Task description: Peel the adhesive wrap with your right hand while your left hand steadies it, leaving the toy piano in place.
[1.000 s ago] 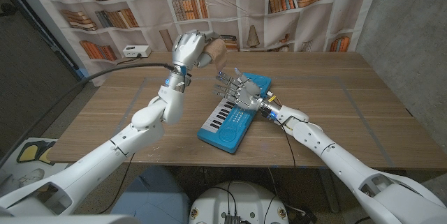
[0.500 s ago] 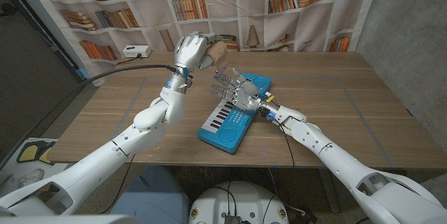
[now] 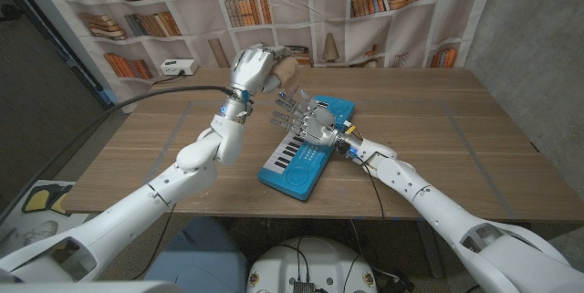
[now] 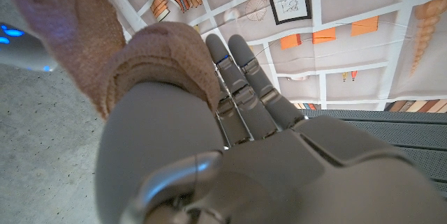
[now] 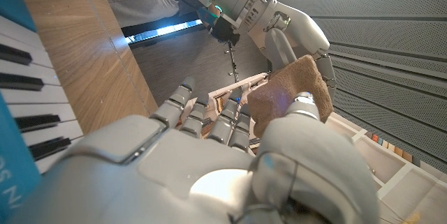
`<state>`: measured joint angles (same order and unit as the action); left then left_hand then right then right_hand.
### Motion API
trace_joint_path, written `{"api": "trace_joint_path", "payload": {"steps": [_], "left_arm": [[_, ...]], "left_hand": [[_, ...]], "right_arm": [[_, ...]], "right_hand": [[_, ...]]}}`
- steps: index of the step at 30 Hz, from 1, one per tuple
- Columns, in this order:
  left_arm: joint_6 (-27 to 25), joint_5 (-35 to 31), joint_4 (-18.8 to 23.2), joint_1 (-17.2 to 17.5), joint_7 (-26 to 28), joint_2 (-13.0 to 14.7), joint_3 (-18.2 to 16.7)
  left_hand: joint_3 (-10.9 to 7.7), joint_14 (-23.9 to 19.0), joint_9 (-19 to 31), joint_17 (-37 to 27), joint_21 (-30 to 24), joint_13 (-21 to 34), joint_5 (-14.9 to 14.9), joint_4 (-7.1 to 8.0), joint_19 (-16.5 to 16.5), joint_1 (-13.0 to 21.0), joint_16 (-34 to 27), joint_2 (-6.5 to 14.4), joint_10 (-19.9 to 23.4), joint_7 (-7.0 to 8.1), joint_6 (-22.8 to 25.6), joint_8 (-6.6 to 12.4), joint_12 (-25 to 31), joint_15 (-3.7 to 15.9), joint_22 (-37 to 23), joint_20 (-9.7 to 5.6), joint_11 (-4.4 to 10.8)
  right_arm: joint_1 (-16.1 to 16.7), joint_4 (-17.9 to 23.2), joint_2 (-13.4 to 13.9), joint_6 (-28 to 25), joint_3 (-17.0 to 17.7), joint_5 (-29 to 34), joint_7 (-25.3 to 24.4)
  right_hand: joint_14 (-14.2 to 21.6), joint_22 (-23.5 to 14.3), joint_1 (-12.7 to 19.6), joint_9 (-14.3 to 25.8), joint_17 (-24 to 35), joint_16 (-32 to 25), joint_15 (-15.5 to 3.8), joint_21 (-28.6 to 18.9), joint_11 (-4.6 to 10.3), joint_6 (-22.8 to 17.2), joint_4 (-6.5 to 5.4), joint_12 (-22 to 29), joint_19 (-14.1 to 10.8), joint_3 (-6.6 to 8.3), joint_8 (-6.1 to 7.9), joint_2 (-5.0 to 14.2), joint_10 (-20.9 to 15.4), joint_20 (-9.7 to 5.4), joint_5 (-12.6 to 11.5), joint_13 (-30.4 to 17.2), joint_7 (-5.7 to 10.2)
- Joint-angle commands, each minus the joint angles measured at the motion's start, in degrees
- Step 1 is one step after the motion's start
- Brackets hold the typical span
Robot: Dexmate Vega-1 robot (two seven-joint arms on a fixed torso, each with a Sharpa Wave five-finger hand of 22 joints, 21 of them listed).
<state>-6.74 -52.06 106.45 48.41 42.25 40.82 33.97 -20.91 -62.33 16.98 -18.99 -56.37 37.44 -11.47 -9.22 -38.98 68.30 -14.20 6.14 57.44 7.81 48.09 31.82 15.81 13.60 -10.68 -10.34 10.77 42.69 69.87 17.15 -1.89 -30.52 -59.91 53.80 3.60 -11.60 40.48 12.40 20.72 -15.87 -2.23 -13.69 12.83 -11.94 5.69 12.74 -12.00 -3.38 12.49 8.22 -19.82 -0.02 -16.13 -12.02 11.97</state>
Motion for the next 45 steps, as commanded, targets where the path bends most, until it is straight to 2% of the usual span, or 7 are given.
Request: {"api": "trace_joint_path", "payload": {"steps": [1, 8, 10, 14, 20, 31, 45], "left_arm": [[-0.1, -0.4, -0.2, -0.3, -0.3, 0.1, 0.6], [0.1, -0.5, -0.3, -0.5, -0.6, 0.1, 0.9], [0.0, -0.7, -0.2, -0.5, -0.7, 0.2, 1.0], [-0.1, -1.0, -0.1, -0.5, -1.0, 0.3, 1.1], [-0.5, -1.2, -0.1, -0.3, -1.3, 0.3, 1.2], [-1.6, -0.6, -0.3, 0.2, -1.4, 0.9, 0.3], [-1.8, -0.4, -0.7, 0.1, -1.8, 0.8, 0.7]], "left_hand": [[0.02, -0.5, 0.3, -0.1, -0.4, 0.0, 0.1, 0.07, 0.3, 0.5, 0.0, 0.3, 1.1, 1.81, 1.8, 0.48, 0.3, 0.15, 0.1, -0.06, 0.88], [0.02, -0.4, 0.2, -0.1, -0.6, 0.0, 0.1, 0.07, 0.4, 0.4, 0.0, 0.3, 1.2, 1.81, 1.8, 0.45, 0.2, 0.14, 0.1, -0.06, 0.86], [0.03, -0.4, 0.2, -0.1, -0.6, 0.0, 0.1, 0.05, 0.4, 0.4, 0.0, 0.3, 1.2, 1.79, 1.9, 0.47, 0.2, 0.15, 0.1, -0.05, 0.85], [0.02, -0.5, 0.1, -0.1, -0.7, 0.0, 0.1, 0.03, 0.5, 0.5, -0.1, 0.2, 1.2, 1.85, 1.9, 0.47, 0.2, 0.16, 0.1, -0.04, 0.86], [0.04, -0.6, 0.1, -0.1, -0.9, -0.1, 0.2, 0.04, 0.6, 0.4, 0.0, 0.2, 1.2, 1.81, 1.9, 0.47, 0.1, 0.15, 0.1, -0.03, 0.84], [0.04, -0.6, 0.1, -0.1, -1.1, 0.0, 0.2, -0.01, 0.7, 0.4, 0.0, 0.2, 1.3, 1.83, 1.9, 0.46, 0.1, 0.16, 0.1, -0.03, 0.84], [0.05, -0.7, 0.0, 0.0, -1.5, 0.1, 0.2, -0.04, 0.8, 0.5, 0.0, 0.1, 1.5, 1.93, 2.1, 0.48, 0.1, 0.15, 0.1, -0.02, 0.87]], "right_arm": [[-0.9, -1.8, -1.0, -0.8, 0.0, -0.4, 2.6], [-1.1, -2.5, -1.6, -1.1, 0.0, -0.5, 3.7], [-1.1, -2.5, -1.6, -1.0, 0.0, -0.4, 3.9], [-1.3, -2.5, -1.6, -1.3, 0.1, -0.4, 4.3], [-1.0, -2.3, -1.7, -1.5, 0.4, -0.7, 4.3], [-0.3, -1.9, -1.0, -1.9, 1.0, -1.0, 3.9], [0.2, -1.7, -0.7, -1.8, 1.7, -1.4, 3.6]], "right_hand": [[-0.6, -0.1, 1.7, 0.1, -0.1, 0.5, -9.07, 0.2, -0.05, 0.8, 0.67, -0.3, 0.5, 0.8, -0.32, 0.62, 0.5, -0.33, -0.5, 0.0, 0.2], [-1.5, 0.0, 2.5, 0.1, -0.2, 0.9, -8.65, 0.3, -0.09, 1.6, 0.86, -0.6, 0.8, 1.53, -0.68, 1.17, 0.9, -0.58, -0.3, 0.1, -0.81], [-1.5, 0.0, 2.9, 0.1, -0.3, 0.9, -8.73, 0.4, -0.09, 1.5, 1.0, -0.7, 0.9, 1.78, -0.64, 1.33, 1.1, -0.75, -0.3, 0.1, -0.68], [-1.5, 0.1, 4.8, 0.1, -0.4, 1.0, -9.07, 0.4, -0.05, 1.4, 1.55, -0.9, 1.2, 3.35, -0.6, 2.57, 1.4, -1.25, -0.3, 0.2, -0.33], [-1.5, 0.1, 5.1, 0.1, -0.3, 0.8, -9.16, 0.4, -0.07, 0.0, 1.3, -0.7, 1.4, 4.06, -0.08, 2.47, 0.7, -1.37, 0.2, 0.2, 0.05], [-0.5, 0.1, 4.9, 0.2, -0.6, 0.3, -8.78, 0.1, -0.11, -3.0, 1.11, 0.5, 0.9, 4.07, 0.89, 0.69, -2.7, -1.15, 1.5, -0.4, 0.27], [0.5, 0.1, 3.1, 0.3, -0.7, 0.0, -8.64, -0.2, -0.14, -4.3, 0.35, 1.0, 0.2, 2.88, 1.19, -0.86, -4.6, -0.57, 2.2, -0.7, -0.94]]}}
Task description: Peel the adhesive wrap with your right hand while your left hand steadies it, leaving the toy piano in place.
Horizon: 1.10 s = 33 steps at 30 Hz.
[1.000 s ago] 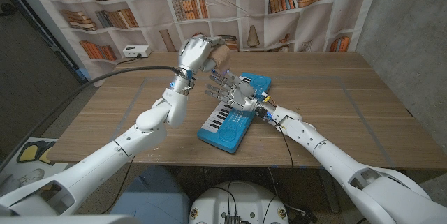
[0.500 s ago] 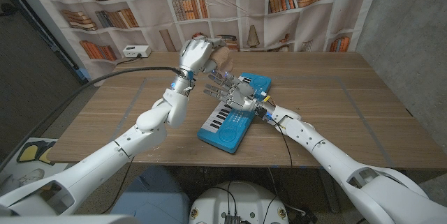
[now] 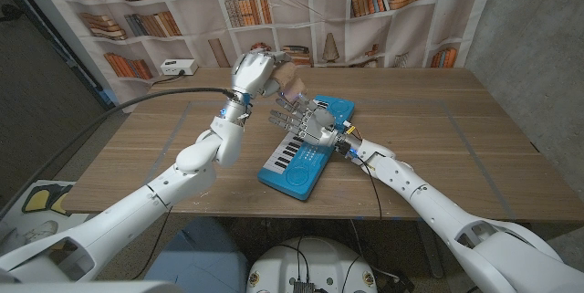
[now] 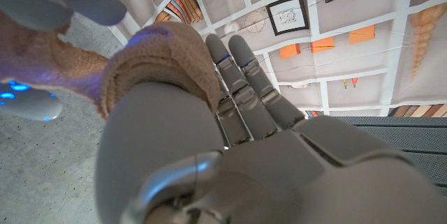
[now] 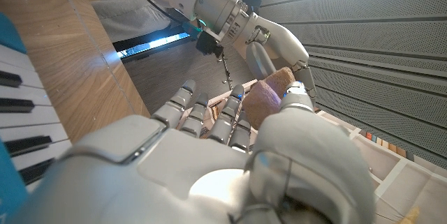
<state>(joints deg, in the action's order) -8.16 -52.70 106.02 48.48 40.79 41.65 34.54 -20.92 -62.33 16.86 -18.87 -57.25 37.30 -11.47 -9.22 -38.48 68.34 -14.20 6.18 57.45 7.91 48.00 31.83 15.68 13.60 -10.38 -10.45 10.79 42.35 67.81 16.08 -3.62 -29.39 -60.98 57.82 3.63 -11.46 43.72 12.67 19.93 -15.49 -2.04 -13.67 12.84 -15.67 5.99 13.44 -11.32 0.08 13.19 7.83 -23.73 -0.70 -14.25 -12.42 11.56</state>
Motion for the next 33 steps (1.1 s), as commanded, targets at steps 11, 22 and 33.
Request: {"api": "trace_joint_path", "payload": {"steps": [11, 22, 33], "left_arm": [[-0.7, 0.2, -0.4, 0.1, -0.8, 0.1, 0.6], [-0.9, 0.0, -0.2, 0.3, -0.8, 0.2, 0.7], [-1.2, -0.1, 0.1, 0.4, -1.7, 0.7, 0.7]], "left_hand": [[0.05, -0.7, 0.1, -0.1, -0.9, 0.2, 0.2, -0.01, 0.5, 0.5, 0.0, 0.1, 1.5, 1.87, 2.1, 0.47, 0.1, 0.14, -0.2, 0.09, 0.83], [0.04, -0.7, 0.1, -0.1, -1.1, 0.3, 0.2, 0.01, 0.6, 0.4, 0.0, 0.1, 1.5, 1.93, 2.0, 0.43, 0.1, 0.14, -0.1, 0.12, 0.79], [0.06, -0.7, 0.1, -0.1, -1.4, 0.3, 0.2, -0.01, 0.8, 0.4, 0.0, 0.0, 1.6, 1.99, 2.1, 0.45, 0.0, 0.16, -0.1, 0.14, 0.8]], "right_arm": [[1.2, 2.2, 1.0, 0.3, 0.6, 0.2, -2.3], [2.9, 5.3, 2.3, 0.2, 1.2, -0.4, -5.3], [3.9, 7.7, 3.9, 0.1, 1.3, -0.4, -7.8]], "right_hand": [[1.8, 0.0, -0.8, 0.1, -0.2, -0.7, -9.43, -0.8, -0.22, -2.5, -0.01, 0.7, -2.0, -1.3, 1.02, -1.5, -2.6, 0.13, 0.4, -0.4, -1.45], [4.5, 0.0, -0.2, 0.1, -0.7, -1.2, -10.03, -1.5, -0.27, -7.1, -0.18, 1.8, -3.9, -0.76, 2.35, 0.04, -7.9, -1.26, 0.0, -0.6, -0.34], [6.7, 0.0, -0.6, 0.0, -1.0, -1.8, -10.01, -2.1, -0.47, -8.8, -0.47, 2.3, -5.4, -0.95, 2.68, 0.08, -11.1, -0.92, -0.1, -0.5, -2.48]]}}
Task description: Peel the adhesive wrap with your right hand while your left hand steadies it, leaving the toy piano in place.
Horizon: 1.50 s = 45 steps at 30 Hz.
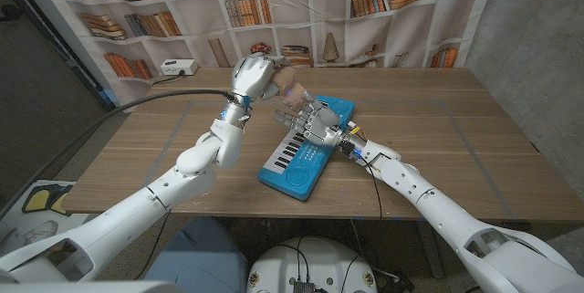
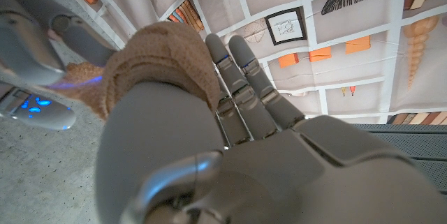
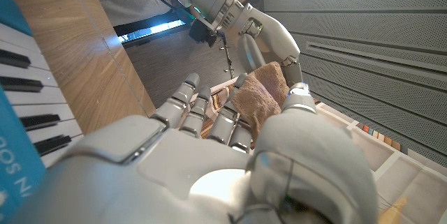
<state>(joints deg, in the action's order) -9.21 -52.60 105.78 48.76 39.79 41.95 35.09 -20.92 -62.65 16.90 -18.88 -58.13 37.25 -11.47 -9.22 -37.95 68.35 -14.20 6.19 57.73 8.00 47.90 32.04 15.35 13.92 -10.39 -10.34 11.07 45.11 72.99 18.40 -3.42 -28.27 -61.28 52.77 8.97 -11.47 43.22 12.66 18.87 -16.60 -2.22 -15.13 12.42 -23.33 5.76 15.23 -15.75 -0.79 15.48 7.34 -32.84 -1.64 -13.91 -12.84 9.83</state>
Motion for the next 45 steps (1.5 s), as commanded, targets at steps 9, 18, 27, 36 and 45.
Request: {"api": "trace_joint_path", "payload": {"steps": [9, 18, 27, 36, 45], "left_arm": [[-0.1, 0.1, 0.1, 0.4, -0.8, 0.2, 0.4], [-0.6, 0.8, -0.8, 0.5, -0.5, -0.7, 0.5], [-1.2, 3.2, -2.3, 1.1, 0.0, -2.2, 0.7], [-0.8, 5.7, -4.6, 1.0, 1.0, -4.2, 1.8], [-0.9, 8.0, -6.3, 0.8, 3.0, -6.3, 2.4]], "left_hand": [[0.07, -0.4, 0.0, -0.1, -0.7, 0.3, 0.2, 0.02, 0.4, 0.4, 0.0, 0.0, 1.4, 1.93, 2.2, 0.24, 0.3, -0.17, -0.1, 0.05, 0.53], [0.03, -0.5, 0.0, -0.1, -0.9, 0.3, 0.2, 0.03, 0.5, 0.4, 0.0, 0.1, 1.3, 1.77, 2.3, 0.29, 0.2, -0.17, -0.1, 0.07, 0.52], [0.03, -0.4, 0.0, -0.1, -1.1, 0.4, 0.3, -0.03, 0.7, 0.4, 0.1, 0.0, 1.4, 1.81, 2.1, 0.22, 0.2, -0.15, -0.1, 0.08, 0.54], [-0.1, 0.1, 1.0, -0.2, -1.3, 0.8, 0.7, 0.15, 1.1, 0.4, 0.2, 0.4, 0.6, 1.69, 0.9, 0.27, 0.1, -0.18, -0.1, 0.14, 0.48], [-0.25, 0.4, 1.7, -0.4, -1.5, 1.3, 1.0, 0.17, 1.3, 0.4, 0.3, 0.7, 0.1, 1.89, 0.0, 0.33, 0.1, -0.16, -0.1, 0.16, 0.51]], "right_arm": [[1.4, 3.3, 2.5, -0.5, 0.1, -0.2, -4.0], [1.4, 3.7, 3.8, -1.6, 0.0, -0.3, -4.7], [1.7, 4.7, 4.8, -2.0, 0.2, -0.1, -6.3], [1.8, 4.9, 5.8, -3.0, -0.4, 0.4, -6.9], [1.7, 4.9, 6.1, -3.6, -0.8, 0.4, -7.3]], "right_hand": [[2.5, 0.0, -0.6, -0.1, -0.1, -0.9, -9.76, -1.0, -0.2, -2.6, -0.47, 0.5, -2.0, -0.37, 0.67, 0.33, -3.5, 0.34, -0.4, 0.1, -2.26], [2.3, 0.0, -2.7, -0.2, -0.2, -0.7, -8.88, -1.1, -1.29, -1.6, -1.26, -0.5, -2.5, -2.01, -0.11, -1.45, -2.9, 1.41, -0.3, 0.3, -3.9], [2.6, 0.0, -3.6, -0.2, -0.2, -0.8, -8.64, -1.2, -1.83, -1.6, -1.66, -0.7, -2.7, -2.49, -0.26, -1.69, -3.0, 1.7, -0.3, 0.3, -4.49], [2.6, 0.0, -2.6, -0.2, -0.5, -0.6, -9.05, -0.7, -1.47, -1.6, -1.07, -0.9, -1.6, -2.35, -0.44, -1.78, -3.2, 2.66, -0.6, 0.4, -4.34], [2.8, 0.0, -2.5, -0.3, -0.6, -0.6, -9.06, -0.7, -1.65, -1.5, -1.0, -1.1, -1.8, -2.4, -0.56, -1.77, -3.1, 2.74, -0.8, 0.4, -4.55]]}}
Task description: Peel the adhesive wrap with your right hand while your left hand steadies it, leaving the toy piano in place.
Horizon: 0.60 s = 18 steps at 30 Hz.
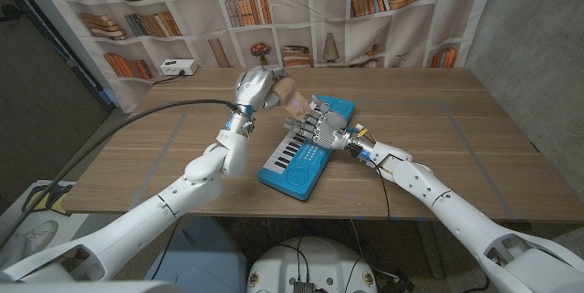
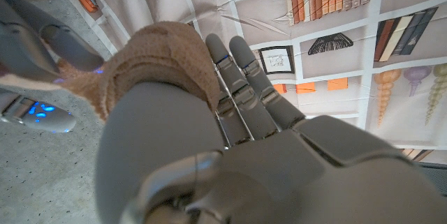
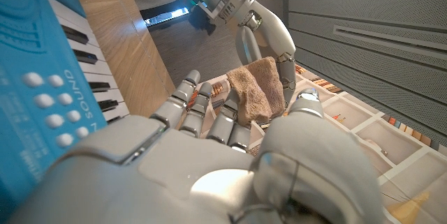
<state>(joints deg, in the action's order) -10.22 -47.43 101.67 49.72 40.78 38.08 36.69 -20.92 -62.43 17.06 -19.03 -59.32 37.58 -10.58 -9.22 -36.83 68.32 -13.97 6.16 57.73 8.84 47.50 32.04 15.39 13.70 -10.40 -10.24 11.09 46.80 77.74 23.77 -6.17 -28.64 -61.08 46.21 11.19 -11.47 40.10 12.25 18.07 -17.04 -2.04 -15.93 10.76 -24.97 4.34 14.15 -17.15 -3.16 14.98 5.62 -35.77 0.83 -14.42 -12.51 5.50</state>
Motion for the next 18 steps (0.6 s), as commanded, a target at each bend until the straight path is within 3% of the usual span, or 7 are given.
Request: {"api": "trace_joint_path", "payload": {"steps": [1, 13, 18], "left_arm": [[0.1, 3.4, -2.3, 0.0, 2.1, -2.6, 0.6], [1.8, 10.2, -3.3, 0.5, 2.6, -4.5, -0.5], [2.0, 10.4, -3.4, 0.2, 2.0, -4.2, 0.0]], "left_hand": [[-0.25, 0.2, 1.6, -0.2, -0.3, 1.0, 0.2, 0.17, 0.2, 0.5, 0.0, 0.7, 0.0, 1.1, 0.4, 0.37, 0.1, 0.07, -0.1, 0.06, 0.5], [-0.35, 0.6, 1.8, -0.3, -0.6, 1.3, 0.3, 0.25, 0.5, 0.4, 0.2, 1.0, -0.3, 0.89, 0.1, 0.35, 0.0, 0.06, -0.1, 0.1, 0.57], [-0.35, 0.6, 1.8, -0.3, -0.7, 1.3, 0.3, 0.23, 0.5, 0.3, 0.1, 1.0, -0.5, 0.81, 0.2, 0.36, -0.1, 0.07, -0.1, 0.11, 0.57]], "right_arm": [[0.1, 0.2, 0.8, -0.8, -0.4, 0.3, -0.9], [0.0, 0.6, 1.4, -1.2, -0.3, 0.6, -1.8], [0.9, 4.0, 2.8, -1.9, 0.1, 0.9, -5.2]], "right_hand": [[0.6, 0.0, 0.7, 0.2, 0.2, -0.1, -9.17, 0.0, -0.01, 0.1, 0.41, 0.0, -0.5, -0.04, -0.06, -0.04, -0.1, 0.21, -0.3, 0.0, -0.24], [1.3, 0.0, 0.7, 0.2, 0.0, -0.3, -8.69, -0.2, -0.33, -0.5, 0.44, 0.1, -1.0, -0.13, 0.01, 0.07, -1.0, 0.06, -0.4, 0.1, -0.68], [2.2, 0.0, 0.7, 0.2, 0.0, -0.6, -8.57, -0.4, -0.48, -1.4, 0.37, 0.2, -1.7, -0.13, 0.26, 0.32, -1.7, -0.07, -0.5, 0.1, -1.24]]}}
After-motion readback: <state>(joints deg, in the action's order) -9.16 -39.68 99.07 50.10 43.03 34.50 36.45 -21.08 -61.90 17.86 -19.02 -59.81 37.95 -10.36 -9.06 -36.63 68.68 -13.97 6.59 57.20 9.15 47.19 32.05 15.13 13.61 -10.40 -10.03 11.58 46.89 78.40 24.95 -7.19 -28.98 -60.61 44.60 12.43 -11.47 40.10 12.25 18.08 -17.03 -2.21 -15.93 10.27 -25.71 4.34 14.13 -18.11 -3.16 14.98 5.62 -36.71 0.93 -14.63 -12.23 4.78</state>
